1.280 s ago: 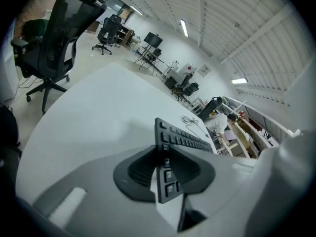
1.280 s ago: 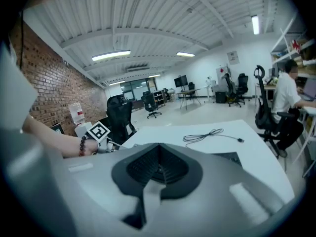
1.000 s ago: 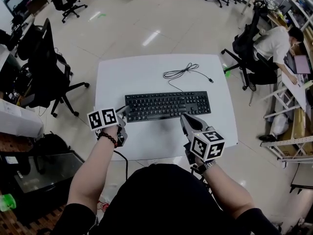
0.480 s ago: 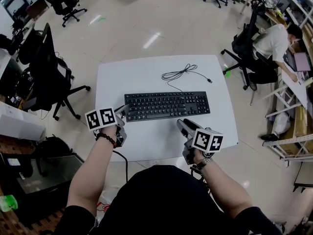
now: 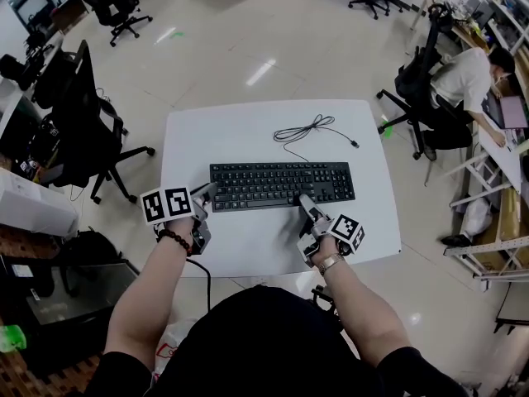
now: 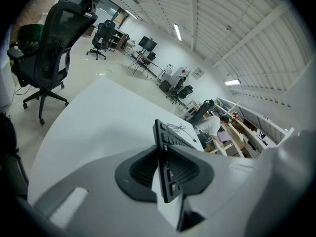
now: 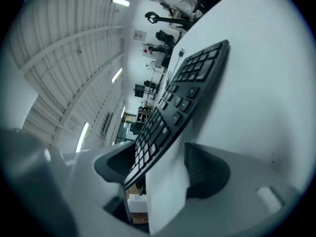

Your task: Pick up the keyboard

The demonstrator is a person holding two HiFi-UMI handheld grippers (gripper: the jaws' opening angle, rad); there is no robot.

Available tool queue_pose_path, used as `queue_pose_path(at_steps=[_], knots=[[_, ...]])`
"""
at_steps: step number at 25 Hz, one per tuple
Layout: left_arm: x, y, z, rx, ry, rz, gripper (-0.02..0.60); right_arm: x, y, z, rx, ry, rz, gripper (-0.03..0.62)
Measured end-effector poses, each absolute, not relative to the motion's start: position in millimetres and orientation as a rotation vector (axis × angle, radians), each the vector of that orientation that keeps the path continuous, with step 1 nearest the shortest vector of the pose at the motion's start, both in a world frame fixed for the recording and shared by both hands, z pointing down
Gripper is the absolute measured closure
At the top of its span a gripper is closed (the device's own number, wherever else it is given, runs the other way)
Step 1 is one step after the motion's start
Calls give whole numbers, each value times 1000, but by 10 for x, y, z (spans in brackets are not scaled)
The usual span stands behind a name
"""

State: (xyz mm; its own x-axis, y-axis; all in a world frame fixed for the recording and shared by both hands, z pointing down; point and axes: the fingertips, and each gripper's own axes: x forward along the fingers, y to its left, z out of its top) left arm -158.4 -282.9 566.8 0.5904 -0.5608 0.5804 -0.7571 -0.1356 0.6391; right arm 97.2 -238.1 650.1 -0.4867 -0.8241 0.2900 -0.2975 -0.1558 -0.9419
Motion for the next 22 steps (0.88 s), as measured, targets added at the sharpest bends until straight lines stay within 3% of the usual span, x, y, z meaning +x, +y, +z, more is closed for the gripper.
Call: queue_pose_path(at_steps=[5, 8, 10, 14, 22], knots=[[-1569, -2816, 5661, 1815, -1069, 250, 512, 1080, -2604, 6585, -1212, 1594, -1630, 286], [-1551, -2789, 5677, 1812, -1065, 259, 512, 1122, -2666, 6557, -1135, 1532, -1604, 351], [-1528, -2773, 5683, 1812, -1062, 261, 513, 1147, -2679, 6563, -1123, 1516, -1600, 444], [-1537, -2793, 5679, 1809, -1069, 250, 511, 1164, -2702, 6510, -1131, 1547, -1575, 480], [-1660, -2737, 5519, 1820, -1085, 146, 509, 1074, -2607, 6006, -1139, 1753, -1483, 482]])
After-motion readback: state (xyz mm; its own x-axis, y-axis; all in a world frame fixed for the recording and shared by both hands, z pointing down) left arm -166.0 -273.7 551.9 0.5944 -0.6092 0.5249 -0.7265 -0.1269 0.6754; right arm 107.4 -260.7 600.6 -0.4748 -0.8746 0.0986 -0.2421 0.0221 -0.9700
